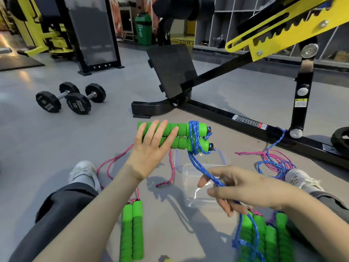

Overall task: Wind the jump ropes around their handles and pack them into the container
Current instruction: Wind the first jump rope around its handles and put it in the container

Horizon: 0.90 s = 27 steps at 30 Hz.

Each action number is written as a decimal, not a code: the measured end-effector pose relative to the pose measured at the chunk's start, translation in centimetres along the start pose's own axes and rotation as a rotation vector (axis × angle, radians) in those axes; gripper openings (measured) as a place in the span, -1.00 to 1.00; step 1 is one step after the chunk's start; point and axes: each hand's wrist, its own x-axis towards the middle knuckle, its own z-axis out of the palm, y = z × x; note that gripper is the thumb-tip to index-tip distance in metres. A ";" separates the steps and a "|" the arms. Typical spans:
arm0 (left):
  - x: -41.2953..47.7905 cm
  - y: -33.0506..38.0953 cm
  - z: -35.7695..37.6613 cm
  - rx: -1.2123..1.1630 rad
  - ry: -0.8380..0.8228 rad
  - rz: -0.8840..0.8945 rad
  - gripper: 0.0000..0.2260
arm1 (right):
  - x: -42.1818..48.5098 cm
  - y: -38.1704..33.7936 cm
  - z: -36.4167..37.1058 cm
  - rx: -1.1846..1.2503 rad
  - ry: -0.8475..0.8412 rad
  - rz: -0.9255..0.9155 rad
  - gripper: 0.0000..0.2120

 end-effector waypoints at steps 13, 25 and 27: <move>-1.9 1.0 0.6 0.000 -0.136 0.093 -0.53 | -3.6 -3.3 -4.1 -0.028 0.082 -0.266 -0.83; -1.8 1.6 0.4 -0.041 -0.175 0.069 -0.52 | -4.1 -4.5 -4.3 -0.133 0.484 -0.566 -0.88; -1.9 1.6 0.6 -0.038 -0.186 0.071 -0.51 | -4.1 -4.5 -4.3 -0.137 0.495 -0.581 -0.88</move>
